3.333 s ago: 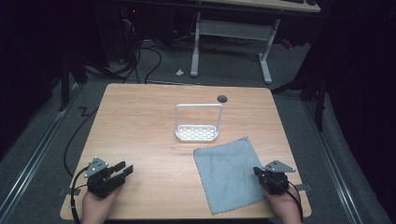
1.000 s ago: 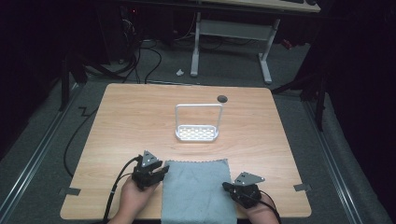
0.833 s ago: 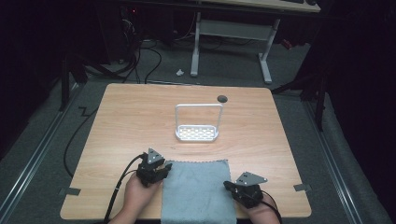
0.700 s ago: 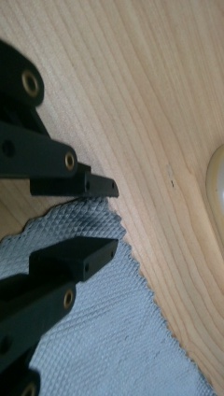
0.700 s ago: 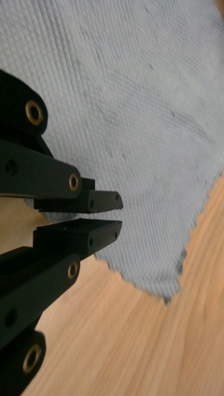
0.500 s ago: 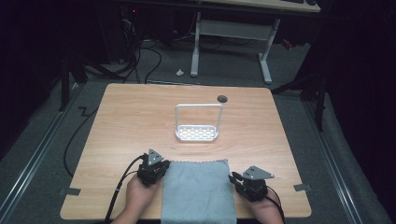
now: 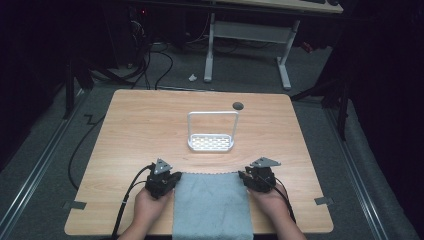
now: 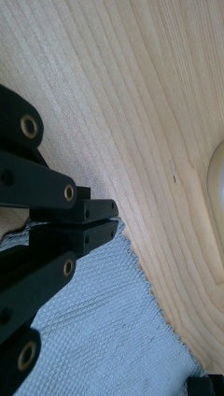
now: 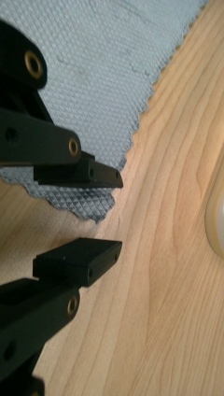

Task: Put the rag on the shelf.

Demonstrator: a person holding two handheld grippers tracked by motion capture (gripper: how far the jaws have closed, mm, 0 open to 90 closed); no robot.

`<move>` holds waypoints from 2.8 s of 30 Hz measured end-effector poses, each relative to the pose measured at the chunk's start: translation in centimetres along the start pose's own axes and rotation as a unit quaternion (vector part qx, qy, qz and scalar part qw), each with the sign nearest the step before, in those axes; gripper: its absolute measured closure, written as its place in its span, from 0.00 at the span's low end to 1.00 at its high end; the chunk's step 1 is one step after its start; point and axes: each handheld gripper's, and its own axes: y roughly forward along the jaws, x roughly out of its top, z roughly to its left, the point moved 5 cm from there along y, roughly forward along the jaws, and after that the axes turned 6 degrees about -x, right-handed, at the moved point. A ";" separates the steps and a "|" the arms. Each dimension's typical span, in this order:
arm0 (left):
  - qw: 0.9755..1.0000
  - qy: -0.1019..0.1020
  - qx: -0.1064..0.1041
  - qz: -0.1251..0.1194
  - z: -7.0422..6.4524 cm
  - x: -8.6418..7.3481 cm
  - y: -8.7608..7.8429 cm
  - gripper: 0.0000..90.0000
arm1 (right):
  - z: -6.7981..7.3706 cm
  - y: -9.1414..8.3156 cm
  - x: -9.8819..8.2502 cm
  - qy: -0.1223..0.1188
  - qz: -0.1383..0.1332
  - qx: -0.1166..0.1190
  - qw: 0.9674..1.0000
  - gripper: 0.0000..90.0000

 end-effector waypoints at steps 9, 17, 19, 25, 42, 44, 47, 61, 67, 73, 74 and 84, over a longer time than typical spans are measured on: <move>1.000 0.001 0.000 0.001 0.0 0.0 0.0 0.98 | 0.7 0.0 -0.2 -0.024 -0.014 0.014 1.000 0.94; 1.000 0.002 0.001 -0.001 -0.1 0.0 -0.1 0.98 | 1.4 -0.4 -0.3 -0.035 -0.026 0.017 0.999 1.00; 1.000 0.003 0.000 -0.010 -0.1 0.0 -0.3 0.99 | 1.5 -0.6 -0.2 -0.038 -0.033 0.015 0.999 1.00; 0.999 -0.008 -0.011 -0.038 -0.2 0.3 -1.2 0.99 | 1.7 -1.6 0.0 -0.027 -0.064 0.009 0.998 1.00; 0.993 0.002 -0.023 -0.119 -1.6 2.7 -4.0 0.99 | 1.4 -4.5 1.6 -0.001 -0.139 -0.004 0.990 1.00; 0.992 0.000 -0.022 -0.127 -1.6 2.9 -4.2 0.99 | 1.4 -4.7 1.8 0.001 -0.145 -0.004 0.989 1.00; 0.991 -0.004 -0.022 -0.132 -1.5 3.2 -4.4 0.99 | 1.4 -5.1 2.3 -0.001 -0.155 -0.007 0.988 1.00; 0.980 0.034 -0.012 -0.195 -3.5 7.1 -8.4 0.99 | 0.8 -9.4 5.6 -0.004 -0.233 -0.022 0.972 1.00; 0.976 0.046 -0.013 -0.214 -4.2 8.8 -9.6 0.99 | 0.5 -11.1 7.4 -0.007 -0.260 -0.024 0.965 1.00; 0.971 0.056 -0.010 -0.232 -4.3 10.5 -10.5 0.99 | 0.3 -12.2 8.9 -0.005 -0.280 -0.028 0.959 1.00; 0.970 0.057 -0.008 -0.235 -4.3 10.7 -10.6 0.99 | 0.3 -12.3 9.1 -0.005 -0.284 -0.028 0.958 1.00; 0.965 0.072 0.005 -0.253 -3.7 12.9 -12.1 0.99 | 0.3 -13.3 11.3 -0.009 -0.304 -0.033 0.952 1.00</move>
